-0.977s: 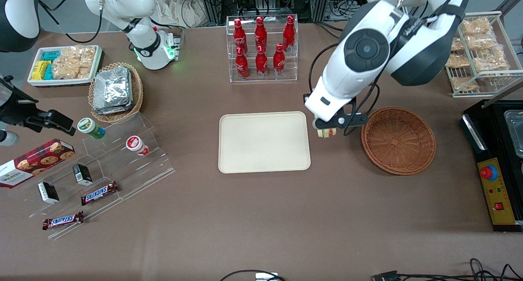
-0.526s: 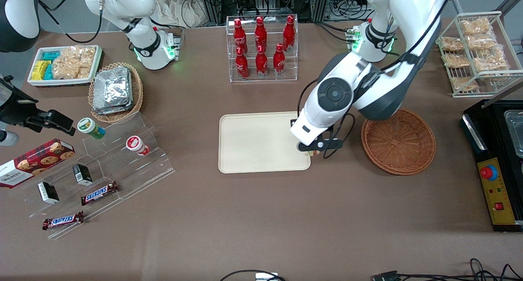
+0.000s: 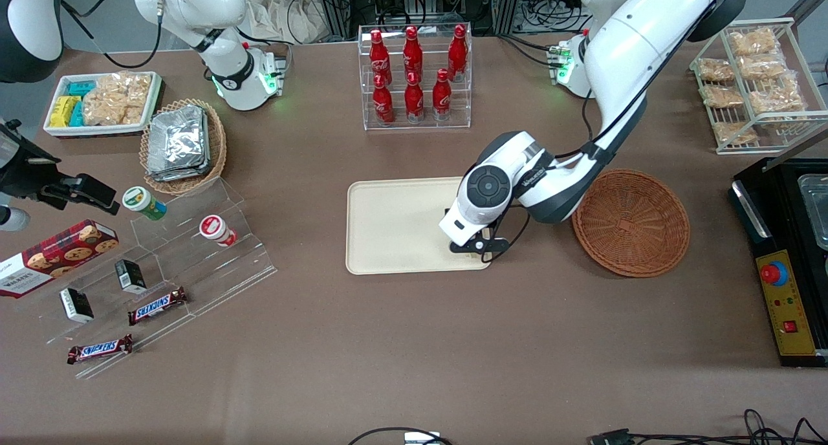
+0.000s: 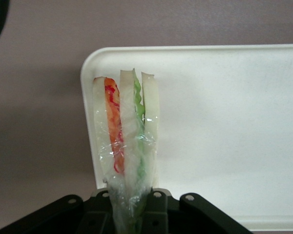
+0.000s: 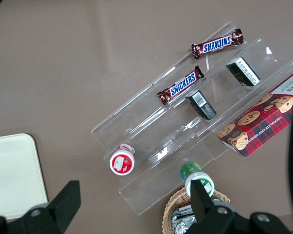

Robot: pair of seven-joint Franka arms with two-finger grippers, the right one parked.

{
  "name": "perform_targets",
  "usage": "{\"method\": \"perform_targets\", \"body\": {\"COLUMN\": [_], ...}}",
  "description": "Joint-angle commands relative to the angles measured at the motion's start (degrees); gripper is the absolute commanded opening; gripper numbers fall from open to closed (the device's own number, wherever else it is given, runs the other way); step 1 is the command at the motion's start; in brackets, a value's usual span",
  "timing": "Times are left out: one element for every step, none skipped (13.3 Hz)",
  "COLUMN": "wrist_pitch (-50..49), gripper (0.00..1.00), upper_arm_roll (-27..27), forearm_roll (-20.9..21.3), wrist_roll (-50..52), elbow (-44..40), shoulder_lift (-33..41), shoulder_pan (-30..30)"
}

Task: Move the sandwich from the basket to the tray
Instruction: 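Lower the sandwich onto the tray and open the left gripper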

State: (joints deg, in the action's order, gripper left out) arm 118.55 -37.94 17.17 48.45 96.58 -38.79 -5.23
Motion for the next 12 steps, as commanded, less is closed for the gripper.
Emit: {"method": "perform_targets", "body": {"wrist_pitch": [4.6,4.8,4.8,4.8,5.4,5.7,5.8,5.8,5.8,5.8,5.8,5.8], "gripper": [0.01,0.01,0.01,0.01,0.02,0.03,0.1,0.58,1.0,1.0,1.0,1.0], "upper_arm_roll": [0.0,0.0,0.0,0.1,0.1,0.1,0.1,0.1,0.1,0.1,0.1,0.1], "forearm_roll": [1.4,1.4,1.4,1.5,1.5,1.5,1.5,1.5,1.4,1.5,1.5,1.4], "wrist_roll": [1.9,1.9,2.0,2.0,2.0,2.0,2.0,2.1,2.2,3.7,4.3,4.3], "elbow": [3.4,3.7,3.8,4.2,5.0,5.3,5.7,5.7,5.9,5.9,5.9,5.9], "shoulder_lift": [0.5,0.5,0.2,0.2,0.2,0.2,0.2,0.2,0.2,0.2,0.2,0.2], "shoulder_pan": [0.0,0.0,-0.1,-0.1,0.0,0.0,0.0,0.2,0.2,0.1,0.1,0.2]}}
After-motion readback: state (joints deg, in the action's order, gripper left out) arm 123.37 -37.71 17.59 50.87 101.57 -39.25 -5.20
